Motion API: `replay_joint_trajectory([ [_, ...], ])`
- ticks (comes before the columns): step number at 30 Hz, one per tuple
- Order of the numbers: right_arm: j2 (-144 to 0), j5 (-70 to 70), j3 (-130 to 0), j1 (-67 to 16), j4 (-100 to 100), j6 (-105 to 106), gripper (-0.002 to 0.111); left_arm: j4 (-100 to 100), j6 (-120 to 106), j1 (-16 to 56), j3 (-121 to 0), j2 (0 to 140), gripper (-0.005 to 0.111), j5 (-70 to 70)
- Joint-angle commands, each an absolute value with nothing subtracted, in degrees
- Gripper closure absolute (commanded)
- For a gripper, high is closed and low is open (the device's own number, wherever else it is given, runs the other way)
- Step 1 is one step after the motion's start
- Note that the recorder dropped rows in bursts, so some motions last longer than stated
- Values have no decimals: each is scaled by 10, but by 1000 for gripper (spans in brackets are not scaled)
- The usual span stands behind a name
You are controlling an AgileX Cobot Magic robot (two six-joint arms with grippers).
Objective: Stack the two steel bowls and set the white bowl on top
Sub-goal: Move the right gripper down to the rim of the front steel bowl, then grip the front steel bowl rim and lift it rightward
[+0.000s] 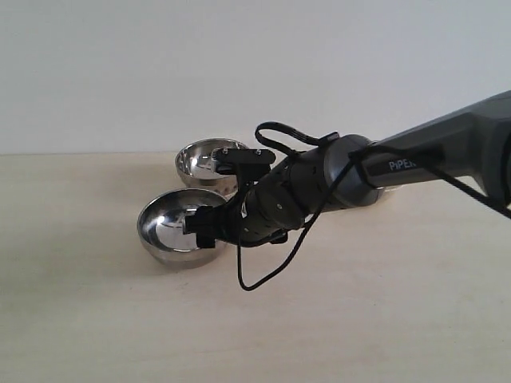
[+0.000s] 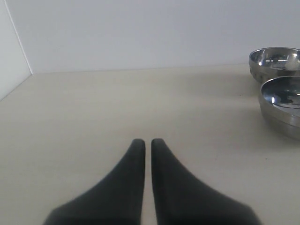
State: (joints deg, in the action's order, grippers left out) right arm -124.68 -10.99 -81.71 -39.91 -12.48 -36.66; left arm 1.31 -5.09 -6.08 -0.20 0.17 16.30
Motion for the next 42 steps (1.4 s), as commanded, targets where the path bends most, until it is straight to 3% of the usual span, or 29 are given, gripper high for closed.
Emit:
replay_joint_trajectory([
  [1, -1255, -102, -824, -400, -123, -369, 35, 15, -44, -61, 0, 0, 103, 163],
  [4, -1255, -88, -824, -400, -123, -369, 38, 15, -44, -61, 0, 0, 103, 163],
  [6, -1255, -76, -824, -400, -123, -369, 46, 15, -44, -61, 0, 0, 103, 163],
  [9, -1255, -71, -824, -400, -123, -369, 70, 15, -44, -61, 0, 0, 103, 163],
  [10, -1255, -77, -824, -400, -123, -369, 91, 15, -44, -61, 0, 0, 103, 163],
  [12, -1255, -83, -824, -400, -123, -369, 108, 15, -44, -61, 0, 0, 103, 163],
  [22, -1173, -200, -824, -396, -128, -305, 108, 15, -44, -61, 0, 0, 103, 163],
  [31, -1085, -328, -820, -334, -142, -278, 108, 15, -44, -61, 0, 0, 103, 163],
  [42, -1076, -214, -688, -270, -117, -279, 108, 15, -44, -61, 0, 0, 103, 163],
])
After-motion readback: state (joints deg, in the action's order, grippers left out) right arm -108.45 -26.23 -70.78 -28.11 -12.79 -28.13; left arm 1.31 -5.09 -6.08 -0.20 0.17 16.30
